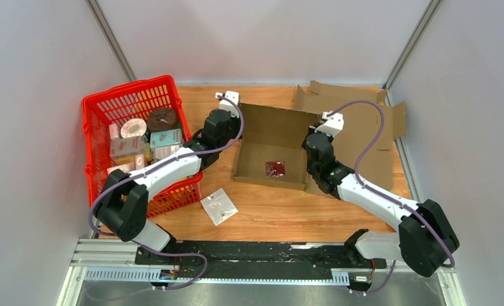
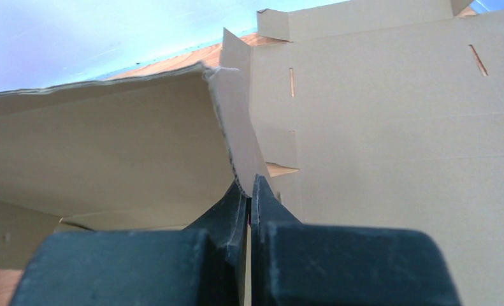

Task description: Fold the paper box

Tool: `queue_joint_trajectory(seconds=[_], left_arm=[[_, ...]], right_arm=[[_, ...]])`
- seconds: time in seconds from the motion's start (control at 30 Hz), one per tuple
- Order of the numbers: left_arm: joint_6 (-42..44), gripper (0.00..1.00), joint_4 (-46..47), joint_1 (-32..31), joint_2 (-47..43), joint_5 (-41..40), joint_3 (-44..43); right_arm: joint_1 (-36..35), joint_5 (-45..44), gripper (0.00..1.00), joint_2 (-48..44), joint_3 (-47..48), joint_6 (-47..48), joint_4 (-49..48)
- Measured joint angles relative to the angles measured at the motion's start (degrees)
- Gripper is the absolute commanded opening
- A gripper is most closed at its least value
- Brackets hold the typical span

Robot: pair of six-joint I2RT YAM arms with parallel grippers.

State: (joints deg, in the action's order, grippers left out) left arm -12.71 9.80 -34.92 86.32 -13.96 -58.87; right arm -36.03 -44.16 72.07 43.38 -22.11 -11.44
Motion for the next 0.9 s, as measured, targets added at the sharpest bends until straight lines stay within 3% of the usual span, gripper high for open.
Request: queue_joint_trajectory(seconds=[0.13,0.33,0.9], left_arm=[[-2.1,0.0,6.5,-0.3,-1.2,-1.2,5.6],[-5.7,0.0,11.2,-1.8,-3.1,-2.6,9.7],[-16.8,0.0,0.9,-3.8,-3.5,-1.4,4.9]], right_arm=[[-3.1,-1.7,0.0,-2.6,-9.9,5.0,-14.0],[-4.0,-0.4,0.0,-6.3,-19.1,7.0,-25.2],[-3.9,-1.8,0.0,-6.6,-19.1,6.9,-25.3]])
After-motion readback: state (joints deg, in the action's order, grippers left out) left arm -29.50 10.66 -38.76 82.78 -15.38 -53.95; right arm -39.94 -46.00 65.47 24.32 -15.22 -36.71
